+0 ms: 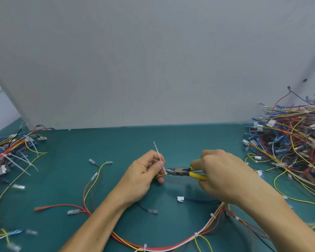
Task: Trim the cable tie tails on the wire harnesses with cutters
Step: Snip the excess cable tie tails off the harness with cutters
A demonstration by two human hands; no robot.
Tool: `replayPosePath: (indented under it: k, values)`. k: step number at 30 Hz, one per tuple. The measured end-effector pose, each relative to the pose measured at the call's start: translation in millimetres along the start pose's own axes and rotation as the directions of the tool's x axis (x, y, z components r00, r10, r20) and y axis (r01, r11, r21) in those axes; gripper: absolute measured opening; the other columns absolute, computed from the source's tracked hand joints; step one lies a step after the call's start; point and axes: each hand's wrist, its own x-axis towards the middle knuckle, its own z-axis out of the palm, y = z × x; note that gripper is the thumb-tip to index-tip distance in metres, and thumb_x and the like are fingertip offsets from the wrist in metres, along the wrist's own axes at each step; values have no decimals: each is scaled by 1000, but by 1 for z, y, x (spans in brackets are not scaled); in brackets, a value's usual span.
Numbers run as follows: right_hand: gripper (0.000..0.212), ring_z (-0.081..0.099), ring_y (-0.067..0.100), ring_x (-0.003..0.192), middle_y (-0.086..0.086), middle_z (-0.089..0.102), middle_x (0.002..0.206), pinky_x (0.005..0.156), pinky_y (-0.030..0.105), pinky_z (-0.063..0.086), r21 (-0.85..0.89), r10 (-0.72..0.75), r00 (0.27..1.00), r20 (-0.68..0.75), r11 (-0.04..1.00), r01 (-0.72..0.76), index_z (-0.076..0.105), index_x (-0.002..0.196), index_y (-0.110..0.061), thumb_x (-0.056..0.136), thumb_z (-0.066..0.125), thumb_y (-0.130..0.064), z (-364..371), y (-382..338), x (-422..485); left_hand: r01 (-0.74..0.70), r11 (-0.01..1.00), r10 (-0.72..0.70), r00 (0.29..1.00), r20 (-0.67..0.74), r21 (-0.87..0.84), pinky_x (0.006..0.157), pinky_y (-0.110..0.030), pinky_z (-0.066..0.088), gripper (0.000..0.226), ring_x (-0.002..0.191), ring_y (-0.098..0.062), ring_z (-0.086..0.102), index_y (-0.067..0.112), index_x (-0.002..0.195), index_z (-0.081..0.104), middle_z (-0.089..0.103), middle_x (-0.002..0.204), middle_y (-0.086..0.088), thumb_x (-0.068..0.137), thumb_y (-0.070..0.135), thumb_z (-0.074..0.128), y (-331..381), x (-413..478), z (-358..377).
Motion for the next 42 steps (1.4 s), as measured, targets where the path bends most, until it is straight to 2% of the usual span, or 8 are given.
replayPosePath:
  k: [4,14,25,29,33,37,39,42]
  values:
    - [4,52,26,82,-7,33,74,60,29,33,15,-1,1000,9,1000,1,49,81,-30,85,48,-31,-3,3,-1,-4,1000,4,1000,4,1,72,-24,48,13,65,-17,60,25,86,59,61,74,3,96,22,50,0,0,0]
    - [5,46,27,77,-6,30,74,58,29,32,-33,-23,999,27,999,24,51,84,-28,86,48,-24,1,-1,1,-1,1000,1,1000,10,5,70,-24,48,20,64,-16,60,23,85,59,60,74,2,99,12,50,-1,0,0]
    - [13,43,30,72,-2,35,76,52,27,25,-129,-21,1000,-9,991,19,58,96,-22,86,50,-18,9,-5,3,4,998,-4,1000,-11,70,70,-24,47,10,61,-14,58,25,81,56,55,69,8,88,30,51,0,1,1]
    - [14,45,31,74,-1,42,77,52,28,24,-95,10,1000,-6,995,-10,57,94,-24,84,50,-18,12,-4,2,3,998,-2,1000,-13,68,73,-26,48,13,64,-15,61,23,81,56,56,71,5,93,24,51,1,1,1]
    - [7,47,30,72,-2,39,70,52,29,26,-38,49,999,0,998,-49,47,78,-24,84,51,-25,7,-1,0,23,998,-20,998,-54,51,83,-36,51,17,78,-16,64,16,84,55,64,78,-1,99,12,48,9,-2,2]
    - [12,59,31,90,1,56,80,66,32,42,145,165,982,-88,978,-152,56,90,-29,86,58,-40,-15,18,-6,-61,943,113,984,-141,326,88,-36,49,17,85,-13,64,19,82,57,70,83,3,96,12,53,41,-7,0]
    - [15,57,30,87,-1,61,82,70,35,46,247,213,969,-125,953,-177,57,93,-28,86,60,-41,-25,27,-11,-135,881,182,981,-61,453,79,-32,49,17,75,-12,64,22,80,58,69,76,6,93,12,57,67,-16,4]
    - [17,51,26,77,-3,54,71,58,34,36,318,265,960,-88,921,-225,52,78,-23,88,59,-36,-31,35,-18,-274,775,229,962,151,569,69,-24,48,14,69,-11,61,29,81,59,66,71,11,91,19,60,99,-47,16]
